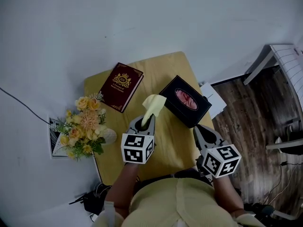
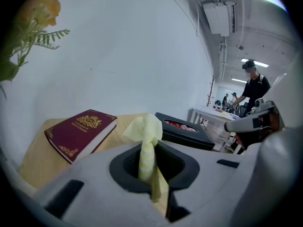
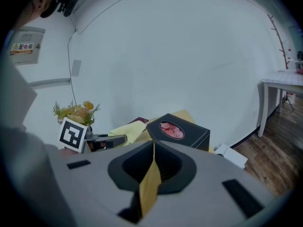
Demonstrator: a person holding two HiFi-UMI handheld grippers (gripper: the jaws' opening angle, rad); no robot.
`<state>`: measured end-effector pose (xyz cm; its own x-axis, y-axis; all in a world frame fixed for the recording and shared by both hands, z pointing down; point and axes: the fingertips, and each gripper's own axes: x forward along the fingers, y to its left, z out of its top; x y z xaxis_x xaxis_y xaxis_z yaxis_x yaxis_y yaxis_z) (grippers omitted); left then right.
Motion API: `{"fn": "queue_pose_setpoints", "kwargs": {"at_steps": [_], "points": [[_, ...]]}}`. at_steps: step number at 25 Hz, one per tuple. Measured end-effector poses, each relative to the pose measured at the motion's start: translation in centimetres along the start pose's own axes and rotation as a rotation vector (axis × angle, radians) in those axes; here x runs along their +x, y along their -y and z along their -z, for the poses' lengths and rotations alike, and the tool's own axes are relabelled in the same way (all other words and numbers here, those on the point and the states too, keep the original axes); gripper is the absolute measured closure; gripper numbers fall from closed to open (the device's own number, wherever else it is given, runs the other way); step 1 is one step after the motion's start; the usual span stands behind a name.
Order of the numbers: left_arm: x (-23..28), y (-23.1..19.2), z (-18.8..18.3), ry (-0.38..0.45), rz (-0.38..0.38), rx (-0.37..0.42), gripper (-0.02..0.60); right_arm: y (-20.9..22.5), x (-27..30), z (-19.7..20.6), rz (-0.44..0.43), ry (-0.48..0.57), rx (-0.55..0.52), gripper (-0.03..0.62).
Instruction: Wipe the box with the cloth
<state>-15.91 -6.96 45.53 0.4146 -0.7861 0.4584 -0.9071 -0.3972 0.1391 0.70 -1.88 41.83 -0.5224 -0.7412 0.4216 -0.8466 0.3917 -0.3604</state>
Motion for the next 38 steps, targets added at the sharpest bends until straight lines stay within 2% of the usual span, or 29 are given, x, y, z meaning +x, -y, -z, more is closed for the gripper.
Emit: {"fn": "queue_pose_setpoints", "kwargs": {"at_steps": [3,7,11,16,19,21,27,30,38], "points": [[1.3,-1.0,-1.9,0.022,-0.045,0.040,0.546,1.7,0.0,-0.7,-0.008,-0.012,-0.004,0.563],[3.4,-2.2,-4.4,0.021,-0.088,0.181,0.546,3.6,0.2,-1.6,-0.023,-0.020,-0.007,0.563],[5.5,-2.7,-5.9,0.009,-0.090,0.239,0.546,5.3,0.5,-2.0,-0.037,-0.030,-0.001,0.563],[7.9,-2.2,-7.5,-0.005,-0.028,0.310,0.546,5.9,1.6,-2.8,-0.100,-0.057,-0.014,0.563],[8.9,-2.4,-7.6,-0.013,-0.019,0.356,0.546,5.2,2.4,-3.5,-0.153,-0.059,-0.033,0.563],[9.6,-2.7,-7.6,-0.016,-0.015,0.381,0.546,4.7,2.9,-3.8,-0.180,-0.061,-0.050,0.563],[11.6,-2.1,-6.3,-0.057,0.061,0.414,0.546,3.7,4.1,-2.9,-0.241,-0.108,-0.083,0.563],[12.6,-2.1,-5.8,-0.083,0.094,0.467,0.546,3.7,4.6,-3.0,-0.260,-0.120,-0.084,0.563],[13.1,-2.6,-5.5,-0.110,0.280,0.545,0.546,4.1,5.8,-3.1,-0.263,-0.138,-0.064,0.563]]}}
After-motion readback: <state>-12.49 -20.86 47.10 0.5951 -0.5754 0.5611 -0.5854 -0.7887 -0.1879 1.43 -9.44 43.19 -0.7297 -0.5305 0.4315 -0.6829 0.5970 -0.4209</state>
